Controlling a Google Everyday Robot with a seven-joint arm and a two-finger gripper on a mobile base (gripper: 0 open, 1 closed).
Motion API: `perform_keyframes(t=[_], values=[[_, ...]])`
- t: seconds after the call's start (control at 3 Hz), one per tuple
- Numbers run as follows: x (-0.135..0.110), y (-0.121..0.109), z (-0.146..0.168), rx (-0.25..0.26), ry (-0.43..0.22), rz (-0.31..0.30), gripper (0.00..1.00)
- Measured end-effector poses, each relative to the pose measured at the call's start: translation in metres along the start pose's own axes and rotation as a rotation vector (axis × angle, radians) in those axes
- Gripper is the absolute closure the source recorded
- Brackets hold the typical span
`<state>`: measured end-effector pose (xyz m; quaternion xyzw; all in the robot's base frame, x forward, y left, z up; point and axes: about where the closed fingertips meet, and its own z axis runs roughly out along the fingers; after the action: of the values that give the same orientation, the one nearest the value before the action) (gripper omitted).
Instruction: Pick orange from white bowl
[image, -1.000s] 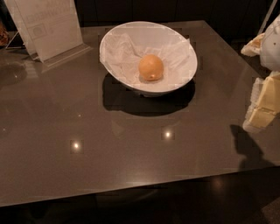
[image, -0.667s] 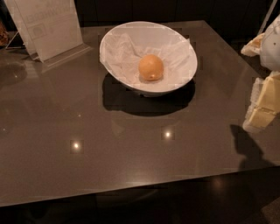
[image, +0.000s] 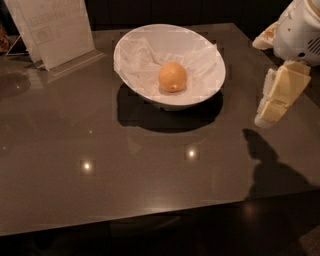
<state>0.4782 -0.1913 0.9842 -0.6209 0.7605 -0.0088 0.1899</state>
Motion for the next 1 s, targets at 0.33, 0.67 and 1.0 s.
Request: perform_keyframes(t=[0.33, 0.67, 1.0], values=[[-0.033, -0.033, 0.011, -0.021, -0.068, -0.057, 0.0], [-0.066, -0.064, 0.025, -0.044, -0.131, -0.102, 0.0], [-0.071, -0.07, 0.023, -0.026, -0.144, -0.104, 0.0]])
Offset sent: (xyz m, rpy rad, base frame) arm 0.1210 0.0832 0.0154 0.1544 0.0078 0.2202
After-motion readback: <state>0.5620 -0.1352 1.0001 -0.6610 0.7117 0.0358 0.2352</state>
